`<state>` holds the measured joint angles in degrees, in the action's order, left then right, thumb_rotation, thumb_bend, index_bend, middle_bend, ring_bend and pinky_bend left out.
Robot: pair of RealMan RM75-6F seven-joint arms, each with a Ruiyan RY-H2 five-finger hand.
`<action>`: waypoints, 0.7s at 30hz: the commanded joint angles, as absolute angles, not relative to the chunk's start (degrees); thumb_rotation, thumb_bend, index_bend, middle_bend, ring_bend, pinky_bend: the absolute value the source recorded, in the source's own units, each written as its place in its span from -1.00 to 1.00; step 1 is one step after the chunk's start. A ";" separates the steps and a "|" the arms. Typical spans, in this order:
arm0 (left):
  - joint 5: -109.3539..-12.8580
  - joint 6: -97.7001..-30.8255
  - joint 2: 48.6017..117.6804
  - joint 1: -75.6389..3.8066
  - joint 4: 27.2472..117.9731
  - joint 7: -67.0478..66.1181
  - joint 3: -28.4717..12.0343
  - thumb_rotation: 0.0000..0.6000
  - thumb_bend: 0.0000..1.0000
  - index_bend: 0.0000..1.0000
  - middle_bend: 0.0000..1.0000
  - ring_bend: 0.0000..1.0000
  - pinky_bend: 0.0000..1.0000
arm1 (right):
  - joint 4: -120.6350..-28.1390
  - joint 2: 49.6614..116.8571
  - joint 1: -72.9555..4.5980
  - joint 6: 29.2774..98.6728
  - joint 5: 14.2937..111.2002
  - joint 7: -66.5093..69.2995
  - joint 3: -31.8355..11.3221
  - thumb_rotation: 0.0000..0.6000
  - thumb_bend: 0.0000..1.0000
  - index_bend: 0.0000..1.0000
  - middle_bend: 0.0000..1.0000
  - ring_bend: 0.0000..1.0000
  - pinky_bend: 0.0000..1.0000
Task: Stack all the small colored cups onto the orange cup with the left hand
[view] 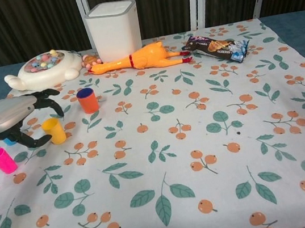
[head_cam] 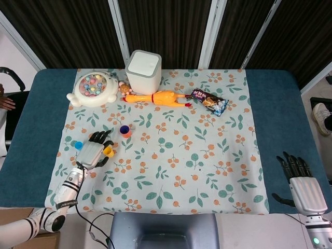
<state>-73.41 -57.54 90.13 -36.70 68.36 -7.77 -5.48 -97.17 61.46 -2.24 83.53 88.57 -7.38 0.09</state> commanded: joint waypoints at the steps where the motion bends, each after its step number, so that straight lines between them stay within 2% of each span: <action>1: -73.28 -57.02 90.12 -36.66 67.89 -7.82 -5.46 1.00 -0.28 -0.31 -1.00 -1.00 -0.81 | -97.13 61.48 -2.22 83.56 88.51 -7.42 0.05 1.00 -0.55 -1.00 -1.00 -1.00 -1.00; 16: -73.35 -56.00 90.52 -36.86 66.06 -7.27 -6.27 1.00 -0.28 -0.17 -1.00 -1.00 -0.81 | -97.16 61.55 -2.28 83.38 88.27 -7.70 0.00 1.00 -0.55 -1.00 -1.00 -1.00 -1.00; 21: -73.72 -56.18 90.71 -36.93 65.34 -6.69 -6.58 1.00 -0.28 -0.07 -1.00 -1.00 -0.80 | -97.16 61.60 -2.34 83.22 88.13 -7.90 -0.01 1.00 -0.55 -1.00 -1.00 -1.00 -1.00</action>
